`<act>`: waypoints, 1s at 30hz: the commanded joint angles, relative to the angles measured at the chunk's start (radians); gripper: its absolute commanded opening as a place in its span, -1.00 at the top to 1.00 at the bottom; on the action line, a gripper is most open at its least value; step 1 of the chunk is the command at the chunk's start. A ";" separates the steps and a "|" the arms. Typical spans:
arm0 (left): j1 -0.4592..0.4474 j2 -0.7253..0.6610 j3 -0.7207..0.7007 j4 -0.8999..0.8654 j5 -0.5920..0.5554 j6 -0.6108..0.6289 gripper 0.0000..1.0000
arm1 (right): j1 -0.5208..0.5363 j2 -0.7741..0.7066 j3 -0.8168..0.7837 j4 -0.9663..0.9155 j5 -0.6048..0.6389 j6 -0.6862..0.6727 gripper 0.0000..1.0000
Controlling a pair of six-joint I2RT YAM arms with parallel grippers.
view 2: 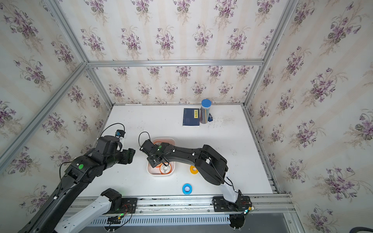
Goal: Put the sealing tape into the storage box
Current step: Place the sealing tape in the storage box.
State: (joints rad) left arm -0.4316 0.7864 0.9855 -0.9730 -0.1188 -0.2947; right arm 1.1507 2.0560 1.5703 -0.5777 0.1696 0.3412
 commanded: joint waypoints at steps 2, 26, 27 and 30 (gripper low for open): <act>0.001 0.002 -0.001 0.019 0.007 0.003 -0.54 | 0.001 -0.019 -0.006 0.001 0.008 0.003 -0.30; -0.001 -0.007 0.006 0.057 0.163 0.064 -0.35 | -0.279 -0.670 -0.527 0.260 0.001 0.073 -0.32; -0.001 0.001 0.004 0.068 0.190 0.067 -0.32 | -0.330 -0.715 -0.573 0.273 -0.007 0.089 -0.32; -0.003 0.040 0.014 0.092 0.304 0.082 -0.15 | -0.485 -0.845 -0.721 0.320 -0.050 0.131 -0.32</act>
State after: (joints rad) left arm -0.4335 0.8036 0.9894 -0.9321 0.0643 -0.2405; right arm 0.7429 1.2793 0.9302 -0.3149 0.1619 0.4141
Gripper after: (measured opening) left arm 0.574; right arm 0.658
